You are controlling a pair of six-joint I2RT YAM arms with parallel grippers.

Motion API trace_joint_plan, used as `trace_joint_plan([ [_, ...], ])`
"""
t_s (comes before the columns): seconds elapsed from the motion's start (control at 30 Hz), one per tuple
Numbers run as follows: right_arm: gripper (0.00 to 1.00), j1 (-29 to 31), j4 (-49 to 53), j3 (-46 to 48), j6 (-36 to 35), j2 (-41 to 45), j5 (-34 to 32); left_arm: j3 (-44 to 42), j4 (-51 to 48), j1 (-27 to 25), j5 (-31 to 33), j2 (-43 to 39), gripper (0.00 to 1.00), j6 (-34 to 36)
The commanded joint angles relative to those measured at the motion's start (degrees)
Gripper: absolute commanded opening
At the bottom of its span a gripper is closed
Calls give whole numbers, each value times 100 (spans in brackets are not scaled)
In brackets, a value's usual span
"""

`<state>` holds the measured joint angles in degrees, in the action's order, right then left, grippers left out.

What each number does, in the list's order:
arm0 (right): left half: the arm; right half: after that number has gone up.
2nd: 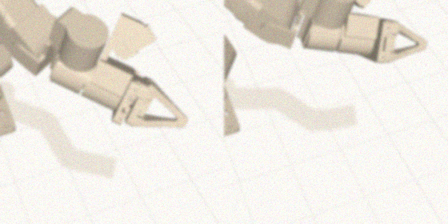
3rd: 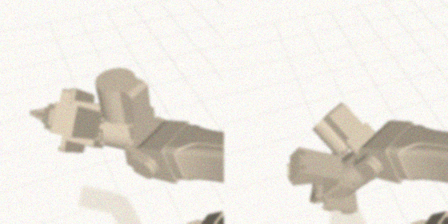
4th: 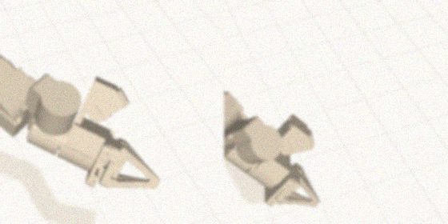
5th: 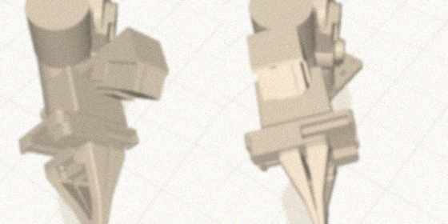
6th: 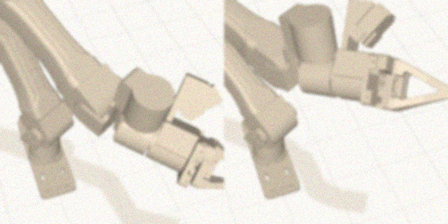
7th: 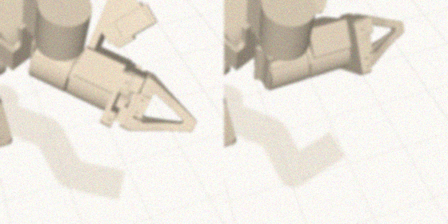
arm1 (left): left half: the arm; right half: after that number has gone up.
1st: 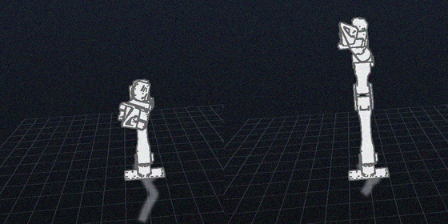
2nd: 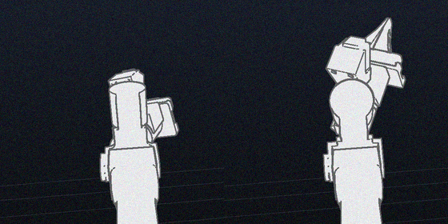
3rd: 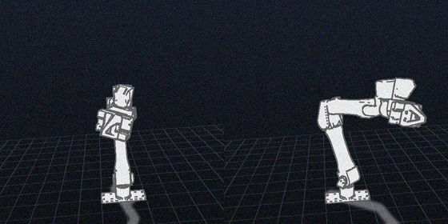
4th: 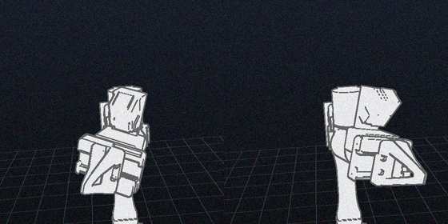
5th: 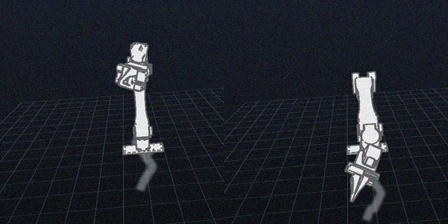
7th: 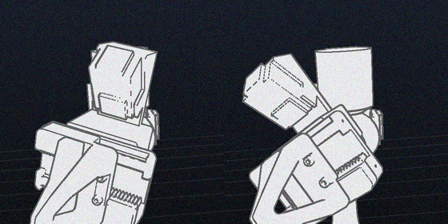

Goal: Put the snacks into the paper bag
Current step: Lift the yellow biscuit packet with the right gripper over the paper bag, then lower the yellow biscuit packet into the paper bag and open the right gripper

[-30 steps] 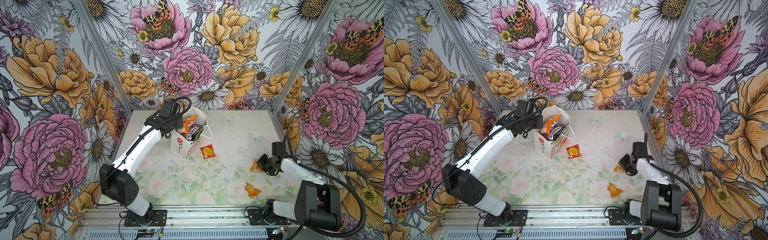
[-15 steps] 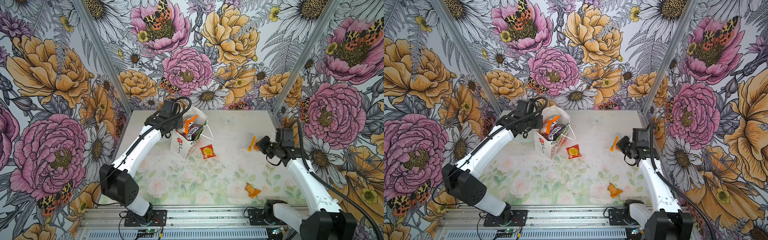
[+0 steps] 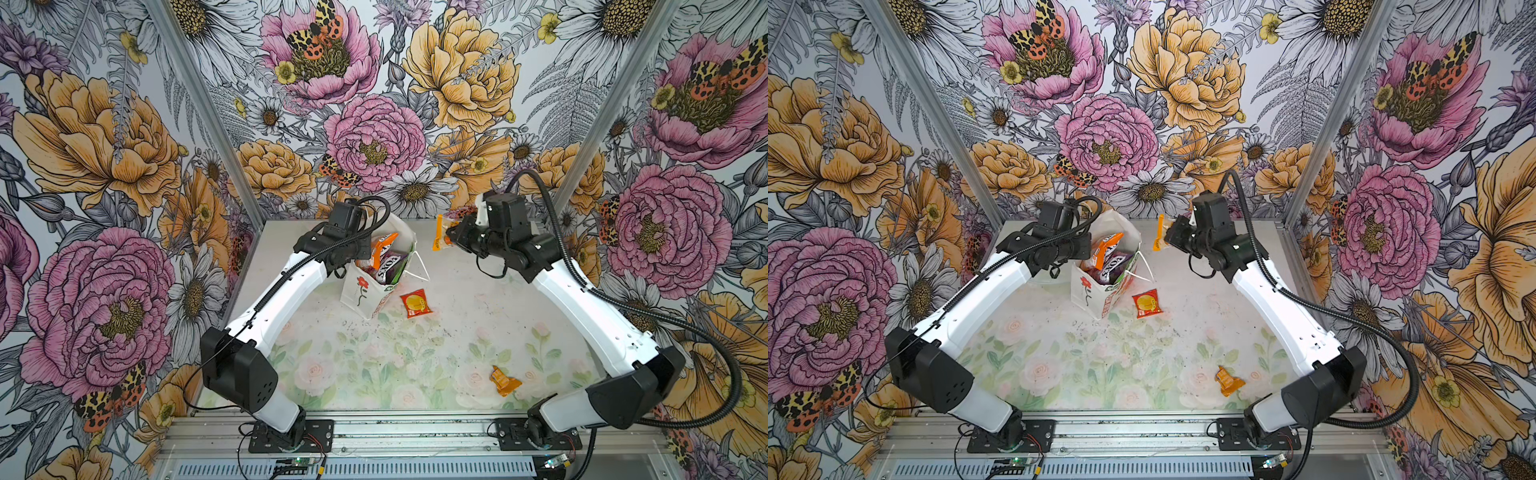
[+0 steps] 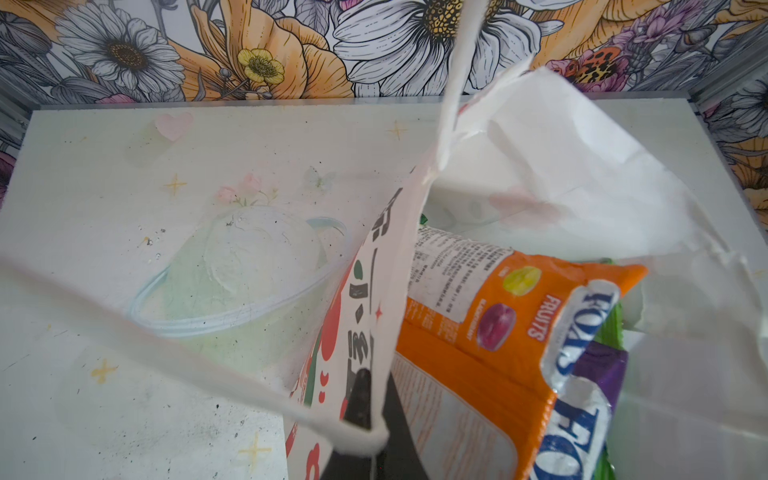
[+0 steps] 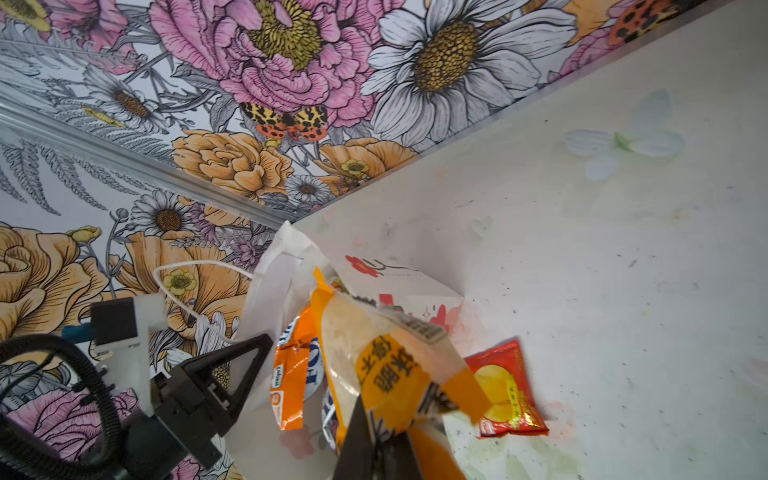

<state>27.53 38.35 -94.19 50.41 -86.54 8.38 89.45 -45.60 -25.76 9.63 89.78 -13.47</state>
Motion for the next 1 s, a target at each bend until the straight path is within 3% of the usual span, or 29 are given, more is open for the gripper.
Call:
trace_joint_plan([
  [0.0,0,426,-38,-754,73,-473,-148,134,362,-65,-137,-206,0,89],
  [0.17,0,921,-38,-1699,190,-1326,-109,132,384,-63,-228,-265,0,80],
  [0.47,0,1280,-38,-2433,484,-2195,20,44,530,72,-488,-441,0,-38],
  [0.73,0,1292,247,-2260,516,-2446,-68,39,544,76,-489,-470,0,-25],
  [0.97,0,1194,463,-1577,436,-2146,-364,33,544,71,-506,-444,0,-29],
])
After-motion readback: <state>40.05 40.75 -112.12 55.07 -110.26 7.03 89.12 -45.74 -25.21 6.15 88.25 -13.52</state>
